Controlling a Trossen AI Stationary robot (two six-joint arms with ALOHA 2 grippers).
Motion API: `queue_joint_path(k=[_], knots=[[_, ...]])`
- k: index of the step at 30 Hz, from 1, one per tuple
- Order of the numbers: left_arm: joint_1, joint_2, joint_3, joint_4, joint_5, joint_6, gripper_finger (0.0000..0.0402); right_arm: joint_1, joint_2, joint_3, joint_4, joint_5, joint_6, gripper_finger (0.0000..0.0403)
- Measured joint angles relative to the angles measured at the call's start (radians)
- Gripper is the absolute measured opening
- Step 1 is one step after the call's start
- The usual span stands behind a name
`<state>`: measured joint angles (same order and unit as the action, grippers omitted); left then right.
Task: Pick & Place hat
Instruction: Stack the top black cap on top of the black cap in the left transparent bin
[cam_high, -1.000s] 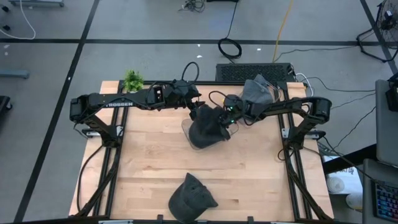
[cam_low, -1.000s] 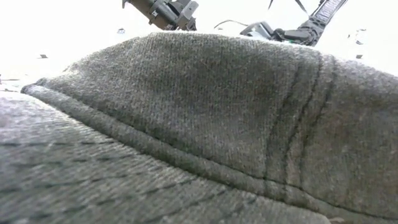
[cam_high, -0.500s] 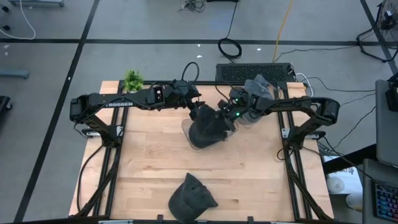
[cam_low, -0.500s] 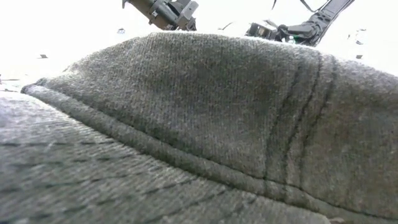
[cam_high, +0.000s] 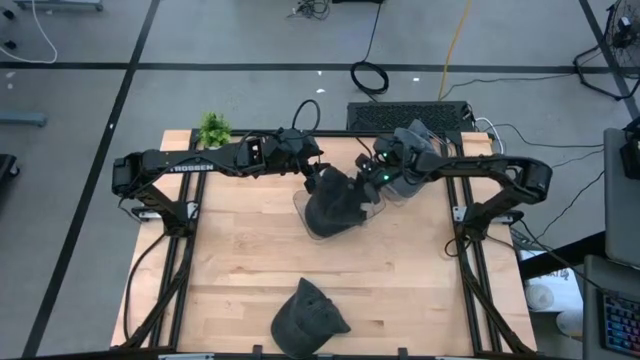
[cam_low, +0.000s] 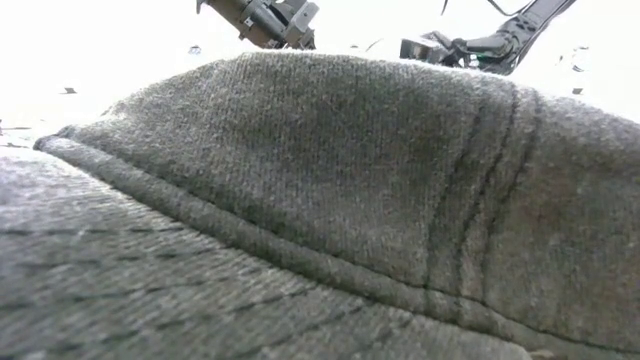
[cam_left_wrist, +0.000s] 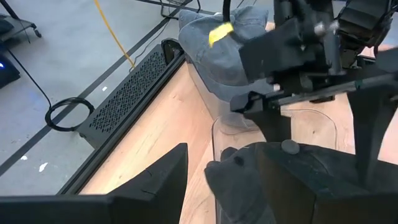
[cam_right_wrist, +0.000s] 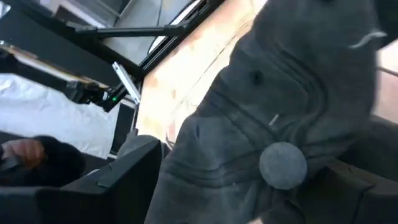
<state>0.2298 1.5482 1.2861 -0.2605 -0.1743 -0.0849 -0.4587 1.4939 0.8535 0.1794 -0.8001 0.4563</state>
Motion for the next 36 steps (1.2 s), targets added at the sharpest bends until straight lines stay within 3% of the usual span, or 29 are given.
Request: queue_joint_path(k=[7,14,17,20,23,30,34,36], knots=[[0.0,0.0,0.0,-0.005,0.0,0.002,0.0198,0.043,-0.11,0.001,-0.072,0.17,-0.058,0.0318],[0.0,0.0,0.0,-0.005,0.0,0.002,0.0198,0.046,-0.222,0.002,-0.373,0.538,-0.199,0.0318],[0.0,0.0,0.0,-0.005,0.0,0.001,0.0198,0.046,-0.252,0.002,-0.459,0.642,-0.217,0.0318],[-0.006,0.0,0.0,-0.01,0.004,0.003,0.0197,0.049,-0.283,0.001,-0.514,0.667,-0.214,0.0318],[-0.059,0.0,0.006,-0.093,0.032,0.101,0.0178,0.068,-0.322,0.001,-0.556,0.667,-0.21,0.0318],[-0.246,0.0,0.014,-0.151,0.039,0.226,0.0016,0.13,-0.449,0.001,-0.541,0.669,-0.208,0.0318],[-0.276,0.014,0.008,-0.146,-0.061,0.241,0.0008,0.168,-0.512,-0.012,-0.466,0.675,-0.219,0.0318],[-0.253,0.052,0.006,-0.105,-0.026,0.232,0.0004,0.181,-0.536,-0.05,-0.391,0.674,-0.231,0.0318]])
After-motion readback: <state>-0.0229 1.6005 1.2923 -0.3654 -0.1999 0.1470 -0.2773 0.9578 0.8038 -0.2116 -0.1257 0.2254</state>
